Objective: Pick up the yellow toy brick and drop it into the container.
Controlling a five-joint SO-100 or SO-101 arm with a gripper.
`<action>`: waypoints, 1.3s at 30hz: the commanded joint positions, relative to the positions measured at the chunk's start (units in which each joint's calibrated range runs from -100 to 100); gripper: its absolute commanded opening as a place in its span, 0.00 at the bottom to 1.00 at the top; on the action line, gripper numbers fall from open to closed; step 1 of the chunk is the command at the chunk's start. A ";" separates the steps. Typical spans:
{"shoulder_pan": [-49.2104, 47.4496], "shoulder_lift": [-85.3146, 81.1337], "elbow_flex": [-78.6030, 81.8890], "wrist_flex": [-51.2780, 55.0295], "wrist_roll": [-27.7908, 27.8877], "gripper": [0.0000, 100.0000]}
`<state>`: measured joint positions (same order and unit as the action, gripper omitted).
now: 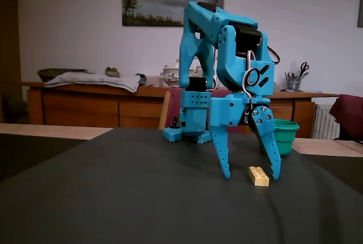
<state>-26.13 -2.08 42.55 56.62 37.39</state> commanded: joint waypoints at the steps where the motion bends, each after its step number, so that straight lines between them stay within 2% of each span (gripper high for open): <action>1: -0.21 0.48 0.41 1.09 0.20 0.27; 4: -0.13 0.48 0.41 1.09 0.09 0.17; 6: 0.02 0.65 0.41 1.09 0.04 0.03; 7: 0.02 0.65 0.41 1.09 0.04 0.00; 12: 0.41 0.48 0.41 1.26 0.04 0.00; 17: -0.37 0.31 -2.20 7.84 -0.01 0.00; 20: -0.13 0.31 -8.25 12.99 -1.27 0.00; 23: -2.07 0.31 -19.44 24.90 -2.05 0.00; 25: -3.23 0.31 -23.50 29.16 -2.68 0.00; 31: -13.60 0.31 -32.44 38.85 -7.54 0.00; 39: -27.76 0.31 -32.53 41.16 -13.60 0.00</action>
<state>-50.41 -1.15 12.37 96.30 24.80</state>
